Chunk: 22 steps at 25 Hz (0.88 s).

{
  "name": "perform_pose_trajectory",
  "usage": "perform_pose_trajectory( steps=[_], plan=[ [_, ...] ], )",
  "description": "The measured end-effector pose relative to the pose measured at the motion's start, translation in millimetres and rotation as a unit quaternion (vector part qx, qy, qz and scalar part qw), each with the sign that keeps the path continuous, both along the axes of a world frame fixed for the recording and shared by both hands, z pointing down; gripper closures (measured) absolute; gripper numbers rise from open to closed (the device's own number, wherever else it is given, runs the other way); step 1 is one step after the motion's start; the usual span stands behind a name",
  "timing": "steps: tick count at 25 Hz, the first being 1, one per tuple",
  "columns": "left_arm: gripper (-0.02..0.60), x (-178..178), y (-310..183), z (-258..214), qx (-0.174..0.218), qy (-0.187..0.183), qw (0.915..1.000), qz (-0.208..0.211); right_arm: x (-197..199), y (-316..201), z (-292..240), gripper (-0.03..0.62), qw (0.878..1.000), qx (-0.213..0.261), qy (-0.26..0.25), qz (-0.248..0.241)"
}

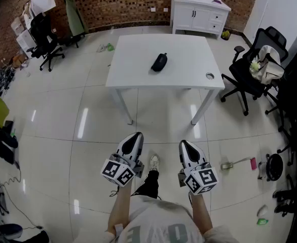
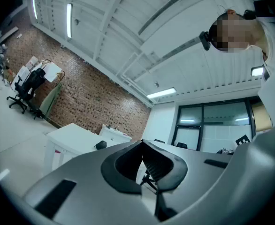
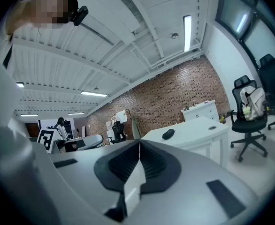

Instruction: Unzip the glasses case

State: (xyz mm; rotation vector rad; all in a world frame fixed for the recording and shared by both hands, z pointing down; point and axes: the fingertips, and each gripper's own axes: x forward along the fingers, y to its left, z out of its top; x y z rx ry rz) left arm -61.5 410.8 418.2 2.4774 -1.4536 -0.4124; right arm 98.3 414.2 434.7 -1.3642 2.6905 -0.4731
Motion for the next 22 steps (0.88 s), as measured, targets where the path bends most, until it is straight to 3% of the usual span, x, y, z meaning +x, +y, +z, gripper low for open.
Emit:
perform_pose_trajectory(
  steps=[4, 10, 16, 18, 22],
  plan=[
    [0.578, -26.7, -118.4, -13.0, 0.004, -0.014, 0.9998, 0.014, -30.4, -120.8, -13.1, 0.594, 1.000, 0.002, 0.010, 0.000],
    [0.578, -56.7, -261.8, -22.9, -0.002, -0.024, 0.9994, 0.026, -61.2, -259.0, -23.1, 0.594, 1.000, 0.003, 0.004, 0.001],
    [0.578, -52.8, -388.2, 15.4, -0.055, -0.036, 0.9973, 0.033, -70.6, -384.7, 12.5, 0.594, 0.999, -0.036, 0.015, -0.016],
    [0.578, -52.8, -431.8, 38.0, -0.089, -0.047, 0.9946, 0.027, -68.7, -428.3, 30.9, 0.594, 0.998, -0.059, 0.024, -0.020],
    [0.578, -60.4, -495.7, 94.4, -0.185, -0.097, 0.9774, 0.034, -73.8, -494.3, 81.0, 0.594, 0.988, -0.135, 0.059, -0.046]
  ],
)
